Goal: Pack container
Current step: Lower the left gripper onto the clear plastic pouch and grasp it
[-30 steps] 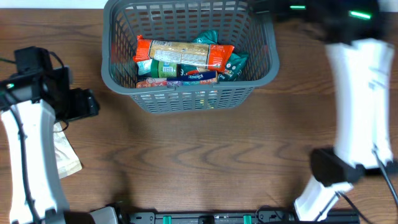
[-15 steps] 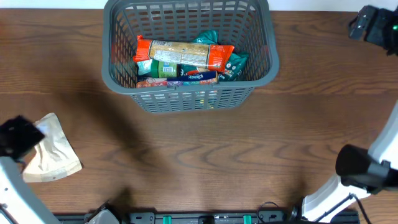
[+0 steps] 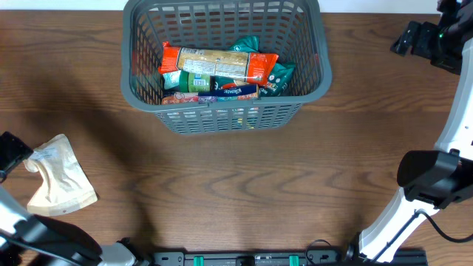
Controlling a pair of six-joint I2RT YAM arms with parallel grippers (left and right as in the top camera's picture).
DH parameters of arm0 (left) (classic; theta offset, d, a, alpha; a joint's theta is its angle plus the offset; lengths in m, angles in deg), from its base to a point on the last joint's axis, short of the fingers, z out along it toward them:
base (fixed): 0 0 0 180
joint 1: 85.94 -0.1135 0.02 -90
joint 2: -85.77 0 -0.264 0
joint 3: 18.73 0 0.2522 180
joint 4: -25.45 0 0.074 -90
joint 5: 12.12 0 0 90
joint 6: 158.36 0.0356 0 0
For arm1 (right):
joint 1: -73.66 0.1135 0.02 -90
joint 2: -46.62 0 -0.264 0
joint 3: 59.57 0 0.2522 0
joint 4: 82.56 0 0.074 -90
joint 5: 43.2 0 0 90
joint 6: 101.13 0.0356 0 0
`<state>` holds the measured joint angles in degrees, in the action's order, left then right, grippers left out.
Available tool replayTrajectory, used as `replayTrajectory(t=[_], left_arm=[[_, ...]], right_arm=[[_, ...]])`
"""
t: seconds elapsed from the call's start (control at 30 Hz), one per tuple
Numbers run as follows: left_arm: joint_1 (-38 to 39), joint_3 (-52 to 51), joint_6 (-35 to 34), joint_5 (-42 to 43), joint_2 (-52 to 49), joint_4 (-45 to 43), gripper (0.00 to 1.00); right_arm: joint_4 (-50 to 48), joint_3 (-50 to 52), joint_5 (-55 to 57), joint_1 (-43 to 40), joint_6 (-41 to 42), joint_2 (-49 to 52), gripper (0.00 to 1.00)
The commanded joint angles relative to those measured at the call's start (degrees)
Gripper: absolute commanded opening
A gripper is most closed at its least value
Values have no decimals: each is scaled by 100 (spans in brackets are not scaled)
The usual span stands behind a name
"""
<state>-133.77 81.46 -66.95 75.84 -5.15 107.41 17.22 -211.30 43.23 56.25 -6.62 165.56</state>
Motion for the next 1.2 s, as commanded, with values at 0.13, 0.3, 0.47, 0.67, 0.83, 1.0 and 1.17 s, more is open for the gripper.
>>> replayTrajectory(t=[0.13,0.3,0.47,0.67,0.83,1.0,1.17], left_arm=[[280,-361,929,310,-721,-686,88],[498,-651,1375,308,-955,-1161,88],[616,-1235,1445,308,-977,-1816,88],[619,-2017,1443,304,-977,-2433,88],[619,-2555,1443,308,-977,-2997,88],[619,-2859,1443,310,-984,-3445,88],[619,-3051,1445,308,-984,-3764,88]], right_arm=[[-168,4,15,24,-44,70,99],[-262,7,15,24,-31,70,99],[-409,4,17,24,-31,70,99],[-490,7,37,24,-31,70,99],[-511,4,37,24,-33,70,99],[-525,7,39,24,-35,70,99],[-525,7,63,24,-52,70,99]])
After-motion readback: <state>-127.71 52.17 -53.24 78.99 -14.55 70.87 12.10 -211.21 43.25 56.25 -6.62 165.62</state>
